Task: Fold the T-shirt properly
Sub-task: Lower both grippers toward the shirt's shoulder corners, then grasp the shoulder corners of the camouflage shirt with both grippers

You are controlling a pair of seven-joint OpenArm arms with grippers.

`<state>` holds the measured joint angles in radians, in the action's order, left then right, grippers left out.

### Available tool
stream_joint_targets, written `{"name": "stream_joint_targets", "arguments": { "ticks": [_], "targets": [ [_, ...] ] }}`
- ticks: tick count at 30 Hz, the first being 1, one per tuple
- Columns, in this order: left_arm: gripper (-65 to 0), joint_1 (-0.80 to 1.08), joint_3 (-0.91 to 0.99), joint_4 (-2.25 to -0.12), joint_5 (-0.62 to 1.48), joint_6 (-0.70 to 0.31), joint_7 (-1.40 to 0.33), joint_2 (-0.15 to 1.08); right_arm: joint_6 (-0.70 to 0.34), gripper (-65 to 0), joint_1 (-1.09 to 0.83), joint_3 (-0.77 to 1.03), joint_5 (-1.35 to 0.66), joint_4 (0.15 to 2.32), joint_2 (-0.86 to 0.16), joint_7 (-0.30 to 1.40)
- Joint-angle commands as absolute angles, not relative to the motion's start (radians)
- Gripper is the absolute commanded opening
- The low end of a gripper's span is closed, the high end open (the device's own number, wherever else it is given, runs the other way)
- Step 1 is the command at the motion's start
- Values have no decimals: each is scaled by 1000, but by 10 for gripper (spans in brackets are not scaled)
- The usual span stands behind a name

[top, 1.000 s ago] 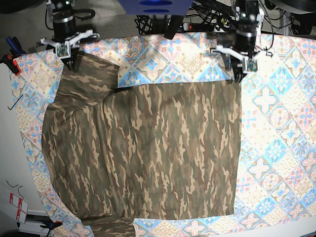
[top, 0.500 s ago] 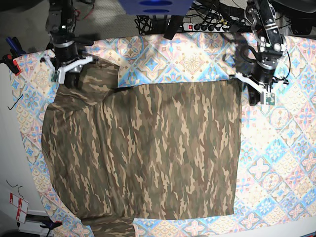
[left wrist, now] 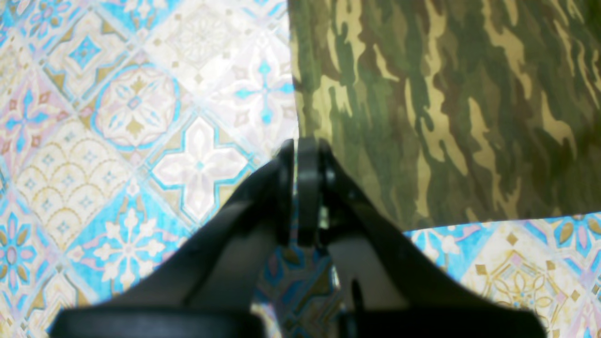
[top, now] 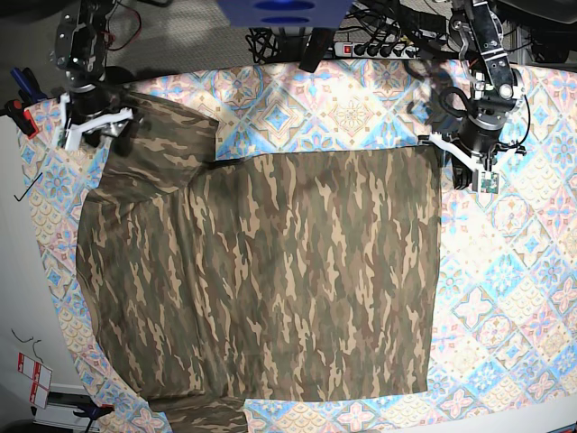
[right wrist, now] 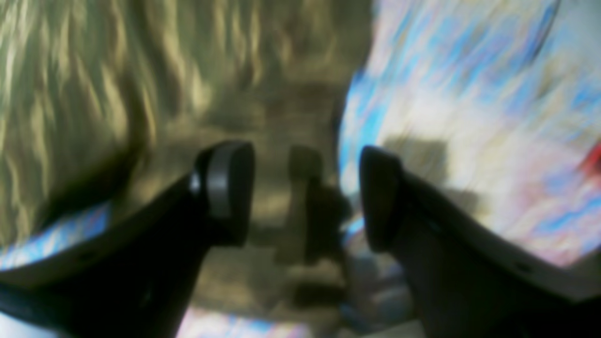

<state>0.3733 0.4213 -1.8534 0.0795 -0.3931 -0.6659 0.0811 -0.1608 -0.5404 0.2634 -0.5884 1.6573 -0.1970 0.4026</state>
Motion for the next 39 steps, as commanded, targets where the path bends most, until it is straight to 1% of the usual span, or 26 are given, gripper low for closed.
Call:
{"name": "stream_joint_targets", "arguments": {
  "ticks": [1,4,7,10,14,17,18,22,24,28,34,39],
  "targets": [
    [-650,371,424,-1870,85,-389,-648,90,-194,-295,-516,286,-616,1643,-211,367],
    [-650,358,414,-1868,91,-390,-662,133,-248,-295,-501,303,-667,1546,-211,367],
    [-650,320,389,-1828,97,-414,-762,174,-263,-295,-495,303,-679,1494,-211,367],
    [-650,288,390,-1787,93,-478,-794,176,-277,-296,-495,305,-680,1458,-211,367],
    [-650,288,389,-1781,88,-489,-794,176,-294,-296,-492,303,-682,1408,-211,367],
    [-650,288,389,-1781,88,-490,-796,176,-320,-296,-452,298,-682,1354,-211,371],
    [-650,288,389,-1781,88,-492,-797,176,-340,-296,-440,298,-682,1326,-211,384],
    [-650,288,389,-1781,87,-492,-800,180,-490,-296,-352,305,-682,1213,-206,496],
    [-650,288,389,-1781,87,-493,-800,182,-529,-296,-326,306,-682,1165,-205,516],
    [-650,288,389,-1781,87,-493,-800,183,-533,-297,-326,302,-682,1156,-205,526],
    [-650,288,389,-1778,84,-493,-802,183,-538,-298,-326,300,-682,1156,-197,611],
    [-650,246,390,-1667,90,-496,-800,220,-538,-298,-340,298,-674,1156,-186,611]
  ]
}}
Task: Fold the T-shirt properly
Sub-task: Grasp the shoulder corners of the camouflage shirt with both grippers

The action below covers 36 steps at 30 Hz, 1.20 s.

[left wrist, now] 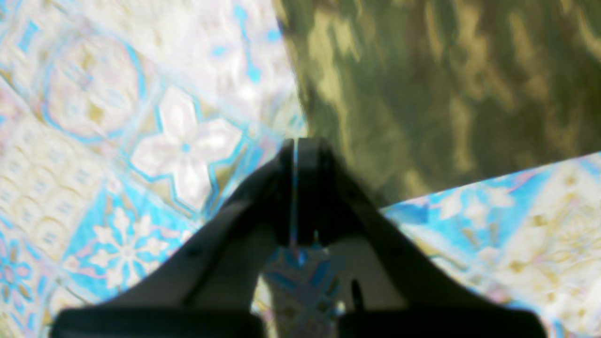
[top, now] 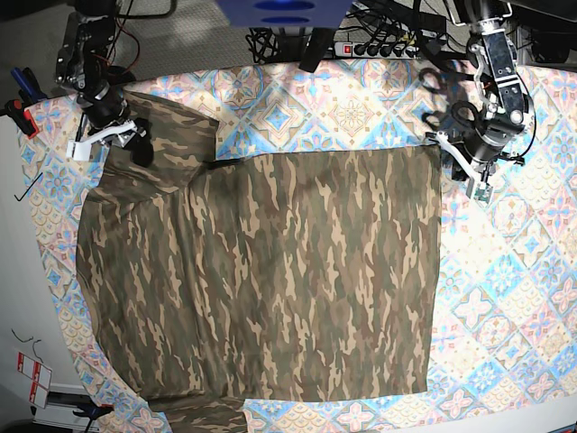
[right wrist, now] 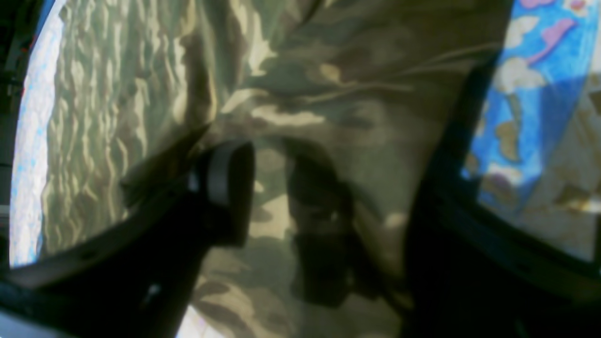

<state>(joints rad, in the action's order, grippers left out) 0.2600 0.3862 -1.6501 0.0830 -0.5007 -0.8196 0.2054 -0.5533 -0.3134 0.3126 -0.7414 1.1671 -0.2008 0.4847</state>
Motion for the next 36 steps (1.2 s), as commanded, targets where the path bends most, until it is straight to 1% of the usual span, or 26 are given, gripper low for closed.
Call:
{"name": "stream_joint_targets", "arguments": {
  "ticks": [1,3,5,7,9,11,12,16,19,22,23,26,29,30,33,36],
  "targets": [
    [-650,232,390,-1635,94,-496,-796,223,-538,-298,-349,298,-674,1156,-185,610],
    [-650,213,390,-1603,97,-509,-794,237,-538,-298,-355,298,-674,1156,-185,610],
    [-618,197,390,-1598,97,-552,-800,242,-538,-298,-355,298,-673,1156,-185,610],
    [-528,196,392,-1596,97,-576,-803,240,-538,-298,-355,298,-673,1156,-185,610],
    [-439,196,392,-1595,96,-576,-803,240,-538,-298,-355,297,-673,1156,-185,610],
    [-384,196,392,-1595,96,-576,-803,237,-538,-298,-355,297,-673,1156,-185,611],
    [-378,197,390,-1593,96,-576,-803,237,-538,-298,-355,297,-673,1156,-185,615],
    [-378,180,389,-1512,97,-579,-831,237,-538,-298,-354,297,-673,1156,-185,616],
    [-372,116,387,-1357,97,-590,-832,242,-538,-298,-354,263,-673,1156,-185,616],
    [-378,48,389,-1214,97,-698,-834,243,-538,-298,-352,232,-671,1156,-188,613],
    [-378,30,390,-1184,97,-698,-834,243,-538,-298,-352,228,-671,1156,-188,613],
    [-378,22,390,-1156,97,-698,-835,239,-538,-298,-352,228,-671,1156,-188,613],
    [-381,22,375,-1156,97,-698,-897,222,-538,-298,-352,228,-671,1156,-188,613],
    [-393,22,364,-1158,97,-698,-914,213,-536,-298,-351,228,-671,1156,-188,615],
    [-470,22,308,-1158,97,-698,-969,205,-536,-298,-351,228,-671,1156,-188,615],
    [-513,25,277,-1158,97,-698,-1007,202,-536,-298,-351,228,-671,1156,-188,615]
  ]
}}
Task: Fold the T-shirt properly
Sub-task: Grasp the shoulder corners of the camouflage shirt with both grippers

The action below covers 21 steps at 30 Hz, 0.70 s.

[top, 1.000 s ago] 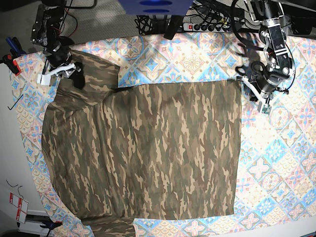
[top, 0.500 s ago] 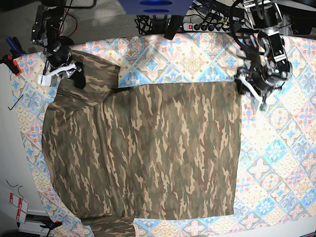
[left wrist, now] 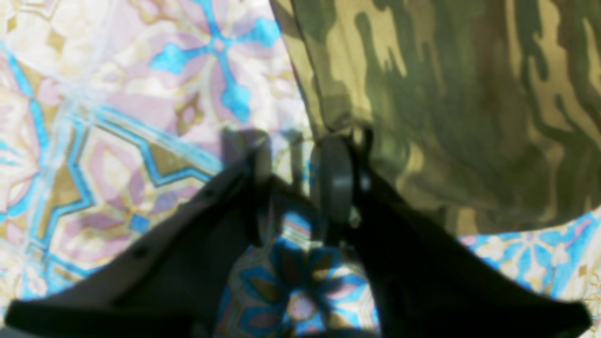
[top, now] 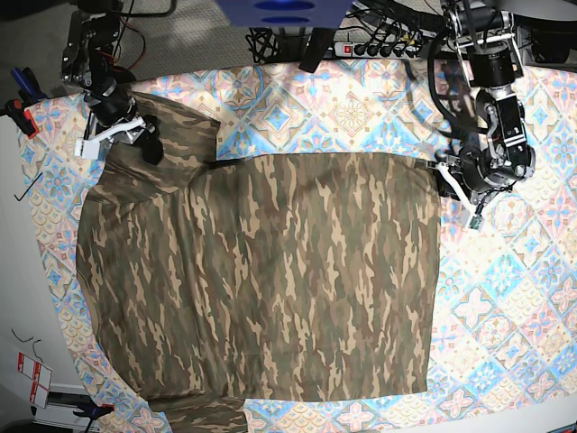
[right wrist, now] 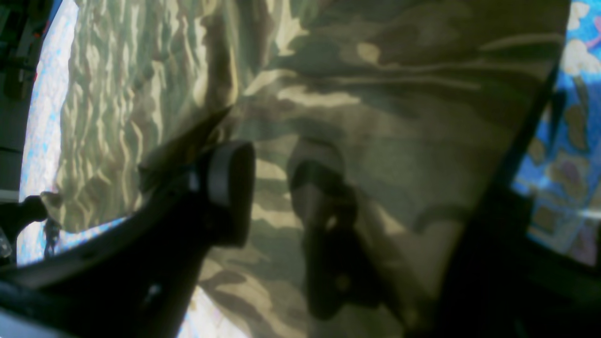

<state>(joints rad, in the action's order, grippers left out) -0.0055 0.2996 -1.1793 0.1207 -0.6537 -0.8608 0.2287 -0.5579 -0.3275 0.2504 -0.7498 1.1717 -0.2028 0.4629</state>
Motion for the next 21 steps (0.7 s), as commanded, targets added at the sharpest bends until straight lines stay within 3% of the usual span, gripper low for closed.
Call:
{"name": "stream_joint_targets", "arguments": {
  "ticks": [1,4,7,10,15,19,21],
  "targets": [
    [-514,27,271,-1158,97,-698,-1017,196,-536,-298,-349,228,-671,1156,-188,615],
    [-519,35,271,-1158,88,-698,-1030,166,-536,-306,-349,228,-671,1156,-188,616],
    [-526,44,257,-1158,91,-698,-1026,162,-536,-386,-349,228,-671,1156,-189,616],
    [-576,47,177,-1158,94,-698,-1021,160,-536,-469,-348,205,-671,1156,-191,616],
    [-650,48,134,-1158,88,-698,-1021,119,-533,-545,-328,162,-671,1153,-205,616],
    [-650,54,136,-1165,91,-698,-1024,113,-532,-650,-326,145,-670,1155,-205,616],
    [-650,62,136,-1222,90,-698,-1029,116,-532,-647,-326,145,-665,1155,-205,616]
  ]
}}
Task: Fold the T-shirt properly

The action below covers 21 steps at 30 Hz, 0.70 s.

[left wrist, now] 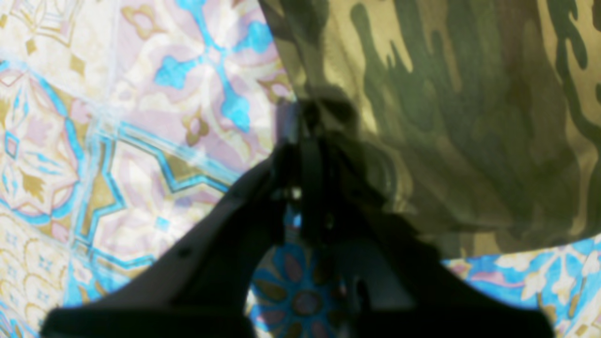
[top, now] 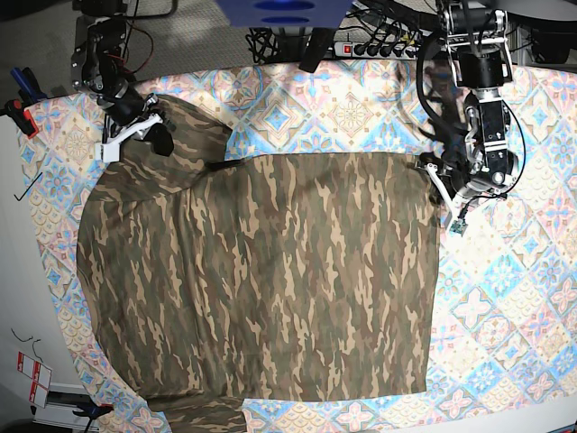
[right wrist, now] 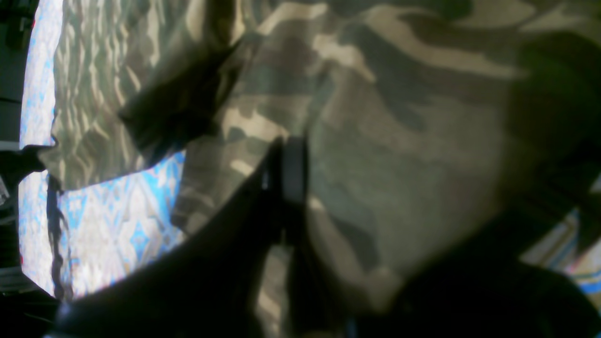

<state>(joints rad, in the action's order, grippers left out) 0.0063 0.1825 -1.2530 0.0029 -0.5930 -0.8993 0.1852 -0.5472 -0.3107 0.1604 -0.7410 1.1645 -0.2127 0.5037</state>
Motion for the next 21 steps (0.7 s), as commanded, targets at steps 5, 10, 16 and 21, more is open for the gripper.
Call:
{"name": "stream_joint_targets", "arguments": {
  "ticks": [5,10,16,21],
  "targets": [
    [-650,140,137,-1497,88,-698,-1079,117,-532,-640,-326,151,-598,1156,-205,608],
    [-650,137,193,-1618,90,-698,-1198,114,-532,-640,-326,151,-593,1164,-205,607],
    [-650,137,271,-1620,88,-698,-1194,124,-530,-640,-326,151,-539,1264,-200,607],
    [-650,137,278,-1624,94,-698,-1194,148,-524,-640,-326,151,-483,1291,-197,607]
  ]
}}
